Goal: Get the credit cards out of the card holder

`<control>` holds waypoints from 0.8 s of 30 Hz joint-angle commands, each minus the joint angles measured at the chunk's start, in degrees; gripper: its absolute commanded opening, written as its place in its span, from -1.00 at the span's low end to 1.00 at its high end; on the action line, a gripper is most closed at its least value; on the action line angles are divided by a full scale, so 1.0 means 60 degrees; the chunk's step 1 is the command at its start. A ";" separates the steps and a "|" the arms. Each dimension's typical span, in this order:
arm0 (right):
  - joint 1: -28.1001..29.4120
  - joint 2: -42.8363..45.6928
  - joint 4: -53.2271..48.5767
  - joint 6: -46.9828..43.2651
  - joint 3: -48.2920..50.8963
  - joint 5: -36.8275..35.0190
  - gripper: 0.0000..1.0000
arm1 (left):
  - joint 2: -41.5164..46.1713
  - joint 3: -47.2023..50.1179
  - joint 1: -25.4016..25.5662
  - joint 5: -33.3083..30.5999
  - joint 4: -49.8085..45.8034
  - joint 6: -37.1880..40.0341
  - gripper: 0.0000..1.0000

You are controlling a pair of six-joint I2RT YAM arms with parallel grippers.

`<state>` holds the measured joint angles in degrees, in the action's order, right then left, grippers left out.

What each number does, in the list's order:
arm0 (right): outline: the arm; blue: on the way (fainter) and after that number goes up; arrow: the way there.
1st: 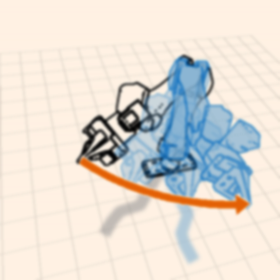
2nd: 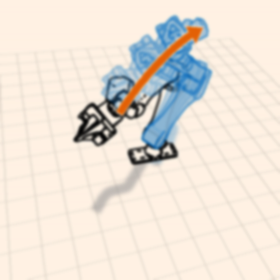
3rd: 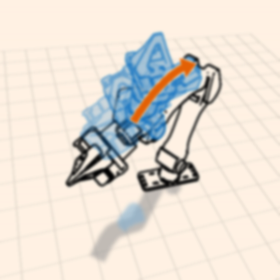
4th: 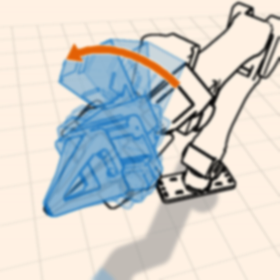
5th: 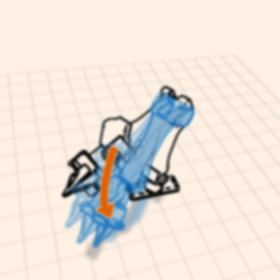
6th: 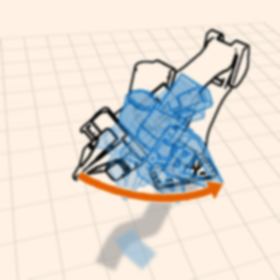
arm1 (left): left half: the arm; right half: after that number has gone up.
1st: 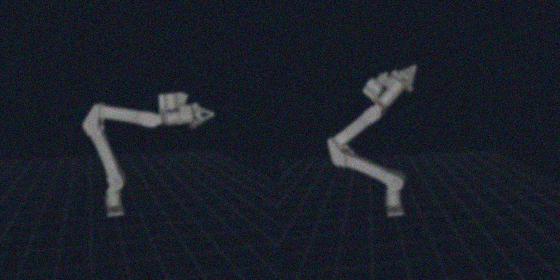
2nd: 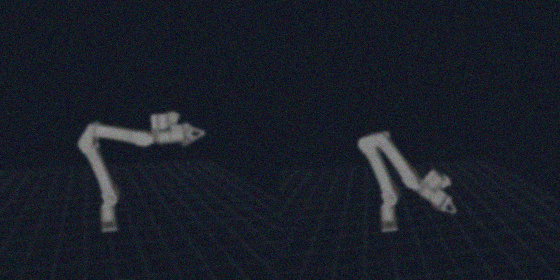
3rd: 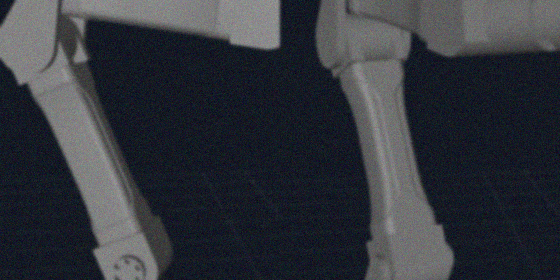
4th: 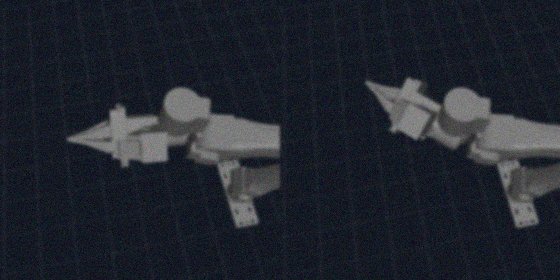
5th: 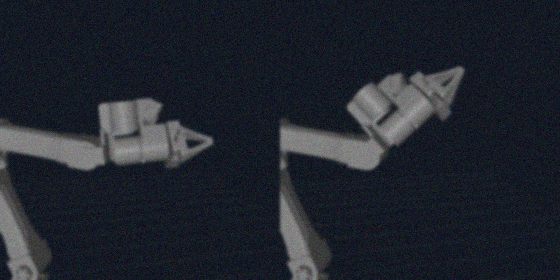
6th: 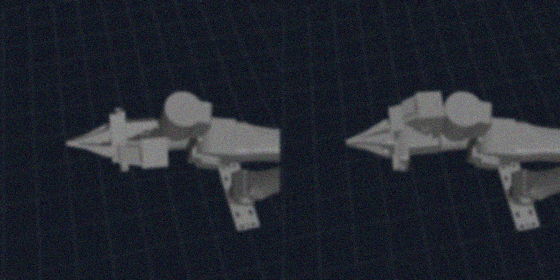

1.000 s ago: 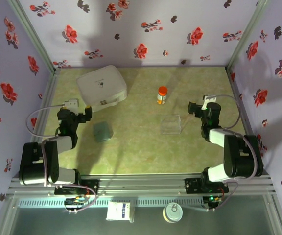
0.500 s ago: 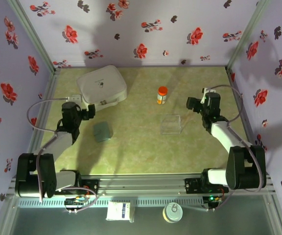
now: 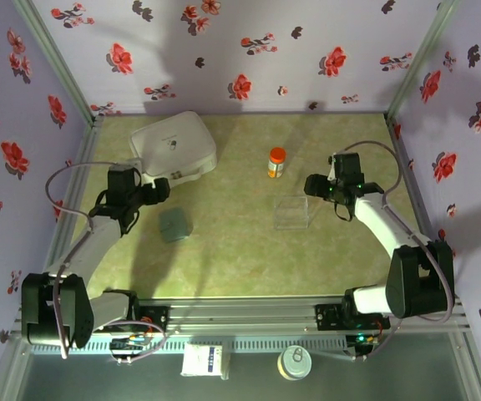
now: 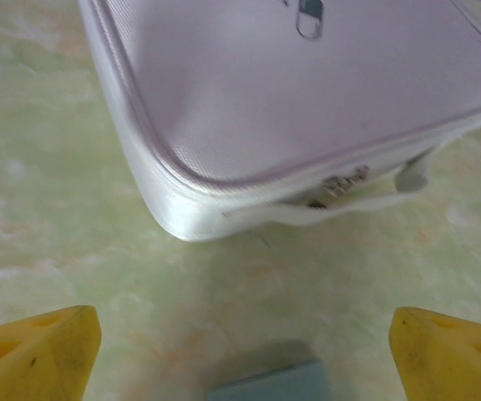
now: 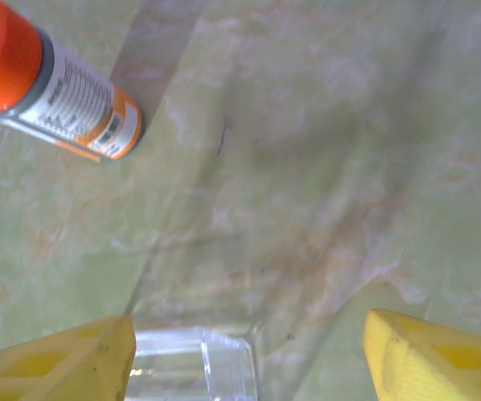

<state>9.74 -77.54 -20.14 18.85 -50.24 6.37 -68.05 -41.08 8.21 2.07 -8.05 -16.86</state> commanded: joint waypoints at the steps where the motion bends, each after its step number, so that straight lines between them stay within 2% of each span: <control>1: 0.0169 0.0087 -0.1057 0.0258 -0.0115 0.0525 0.43 | -0.0199 -0.0421 0.0233 0.0821 -0.1453 -0.0622 0.77; 8: 0.0558 0.0355 -0.1135 0.0560 0.0390 0.0798 0.35 | -0.0627 -0.0517 0.0702 0.1473 -0.2373 -0.1138 0.73; 17: 0.1011 -0.0237 -0.0675 0.0646 0.0844 0.1086 0.29 | -0.1650 -0.0057 0.1137 0.1473 -0.2443 -0.1252 0.72; 24: 0.1253 -0.0847 -0.0741 0.0577 0.0600 0.0250 -0.01 | -0.2191 -0.0486 0.1155 0.1022 -0.3035 -0.1090 0.74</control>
<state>16.56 -81.32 -24.77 22.24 -45.89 10.98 -80.16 -42.33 14.85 9.72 -22.83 -23.68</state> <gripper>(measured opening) 0.508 0.870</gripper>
